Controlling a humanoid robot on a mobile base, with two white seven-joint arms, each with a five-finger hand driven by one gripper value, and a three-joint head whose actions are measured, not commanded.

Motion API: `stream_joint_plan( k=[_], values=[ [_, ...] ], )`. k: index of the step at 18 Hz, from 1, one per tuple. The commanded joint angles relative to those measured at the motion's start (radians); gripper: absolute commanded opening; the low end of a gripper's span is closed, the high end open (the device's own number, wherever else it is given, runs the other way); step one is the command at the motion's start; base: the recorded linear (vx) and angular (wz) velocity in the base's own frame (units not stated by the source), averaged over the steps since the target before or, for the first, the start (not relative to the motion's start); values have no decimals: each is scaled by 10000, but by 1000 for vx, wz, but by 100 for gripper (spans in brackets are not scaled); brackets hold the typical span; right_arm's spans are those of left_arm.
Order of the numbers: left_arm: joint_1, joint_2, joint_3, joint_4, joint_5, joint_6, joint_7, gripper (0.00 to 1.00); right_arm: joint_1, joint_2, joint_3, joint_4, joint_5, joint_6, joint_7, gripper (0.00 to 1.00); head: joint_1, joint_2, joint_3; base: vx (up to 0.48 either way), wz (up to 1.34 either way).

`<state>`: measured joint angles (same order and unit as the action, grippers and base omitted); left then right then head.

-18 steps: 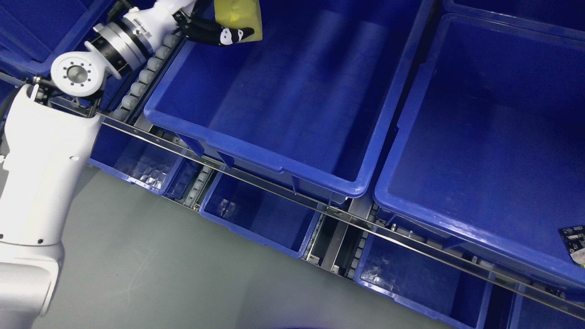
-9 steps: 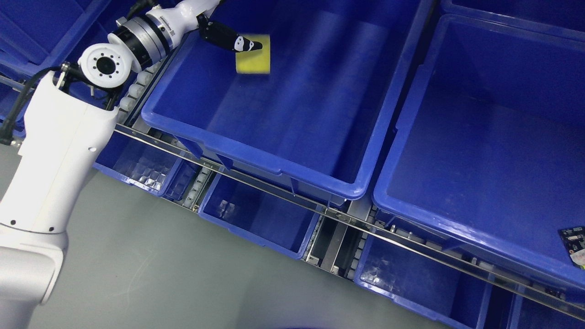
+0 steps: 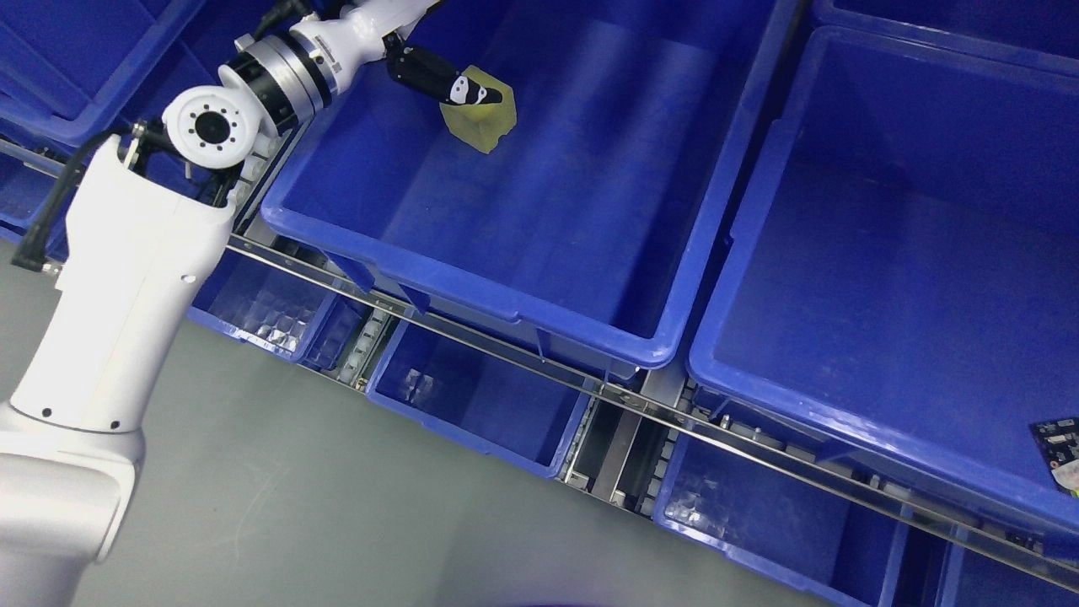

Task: Move yellow foam block to right shelf middle
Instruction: 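Open the left hand to drop the cube into the bin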

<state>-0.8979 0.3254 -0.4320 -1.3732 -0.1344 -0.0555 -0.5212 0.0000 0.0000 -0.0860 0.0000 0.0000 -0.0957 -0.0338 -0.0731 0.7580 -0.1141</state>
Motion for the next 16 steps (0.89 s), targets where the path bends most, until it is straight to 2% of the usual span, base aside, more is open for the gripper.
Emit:
stream_joint_plan(
  k=[1, 4, 7, 9, 11, 14, 16],
  values=[
    [1384, -1396, 3090, -1911, -21, -28, -80, 99, 123, -175, 1, -174, 15, 6, 1, 100, 0, 0, 0, 0, 0],
    [2075, -2177, 4469, -2466, -21, -120, 744, 99, 123, -175, 1, -174, 15, 6, 1, 100, 0, 0, 0, 0, 0],
    [2413, -2486, 5162, -2604, -21, -120, 2063, 99, 123, -175, 1, -174, 15, 6, 1, 100, 0, 0, 0, 0, 0],
    [2826, -3005, 5683, -2956, -21, -105, 3091, 99, 123, -175, 1, -174, 15, 6, 1, 100, 0, 0, 0, 0, 0],
    [3454, -3079, 5869, -3355, -21, -105, 3859, 99, 138, -175, 1, -174, 15, 6, 1, 100, 0, 0, 0, 0, 0],
    [4498, -3079, 5839, -3464, 25, -150, 3909, 100, 123, -175, 1, -174, 15, 6, 1, 100, 0, 0, 0, 0, 0],
    [4821, -3079, 5839, -3449, 681, -181, 3893, 100, 123, -175, 1, -174, 15, 6, 1, 100, 0, 0, 0, 0, 0]
  ],
)
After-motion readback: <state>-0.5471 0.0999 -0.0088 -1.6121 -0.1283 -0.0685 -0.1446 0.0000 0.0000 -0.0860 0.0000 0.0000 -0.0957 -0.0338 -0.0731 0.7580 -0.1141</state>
